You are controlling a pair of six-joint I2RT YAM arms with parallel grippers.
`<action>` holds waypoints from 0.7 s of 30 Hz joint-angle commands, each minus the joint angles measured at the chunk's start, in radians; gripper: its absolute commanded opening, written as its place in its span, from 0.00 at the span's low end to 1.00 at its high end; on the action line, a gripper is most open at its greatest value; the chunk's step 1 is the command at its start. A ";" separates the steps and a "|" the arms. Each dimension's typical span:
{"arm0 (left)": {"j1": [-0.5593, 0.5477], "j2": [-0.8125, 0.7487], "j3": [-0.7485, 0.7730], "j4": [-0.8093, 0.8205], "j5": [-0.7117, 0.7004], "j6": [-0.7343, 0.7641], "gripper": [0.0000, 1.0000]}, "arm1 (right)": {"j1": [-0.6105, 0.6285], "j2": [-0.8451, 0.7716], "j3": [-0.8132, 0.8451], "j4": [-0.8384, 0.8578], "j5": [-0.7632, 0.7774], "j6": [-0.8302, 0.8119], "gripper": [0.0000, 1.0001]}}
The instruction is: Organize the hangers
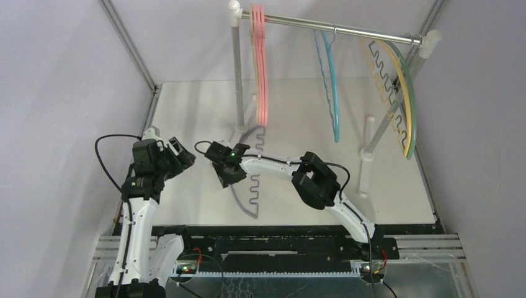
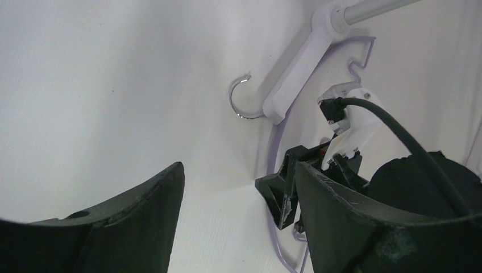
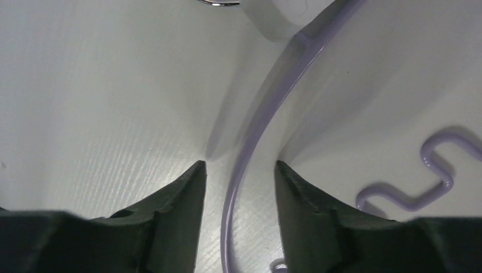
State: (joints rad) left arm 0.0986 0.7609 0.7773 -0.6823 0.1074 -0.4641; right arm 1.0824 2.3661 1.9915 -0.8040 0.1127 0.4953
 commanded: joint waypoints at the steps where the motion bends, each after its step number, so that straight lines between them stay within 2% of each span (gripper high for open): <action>1: 0.010 0.000 -0.021 0.073 0.016 -0.022 0.76 | 0.012 0.050 0.016 -0.014 0.020 -0.025 0.42; 3: 0.009 -0.006 -0.028 0.079 0.019 -0.026 0.76 | 0.011 0.056 -0.006 -0.032 0.051 -0.023 0.13; 4: 0.009 -0.009 -0.030 0.079 0.018 -0.027 0.75 | 0.011 0.059 -0.018 -0.046 0.076 -0.022 0.05; 5: 0.009 -0.011 -0.032 0.081 0.020 -0.028 0.75 | 0.013 0.059 -0.035 -0.055 0.100 -0.027 0.02; 8: 0.011 -0.021 -0.040 0.088 0.020 -0.033 0.76 | 0.010 0.062 -0.083 -0.079 0.151 -0.042 0.00; 12: 0.010 -0.020 -0.042 0.098 0.024 -0.039 0.76 | -0.017 0.013 -0.191 -0.032 0.073 -0.067 0.00; 17: 0.012 -0.020 -0.042 0.107 0.019 -0.041 0.75 | -0.057 -0.234 -0.359 0.117 -0.038 -0.068 0.00; 21: 0.013 -0.024 -0.041 0.122 0.027 -0.049 0.75 | -0.089 -0.383 -0.384 0.119 -0.132 -0.075 0.00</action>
State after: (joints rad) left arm 0.1013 0.7525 0.7475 -0.6106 0.1162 -0.4980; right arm 1.0271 2.1426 1.6222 -0.6643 0.0792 0.4629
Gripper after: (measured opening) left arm 0.756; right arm 0.015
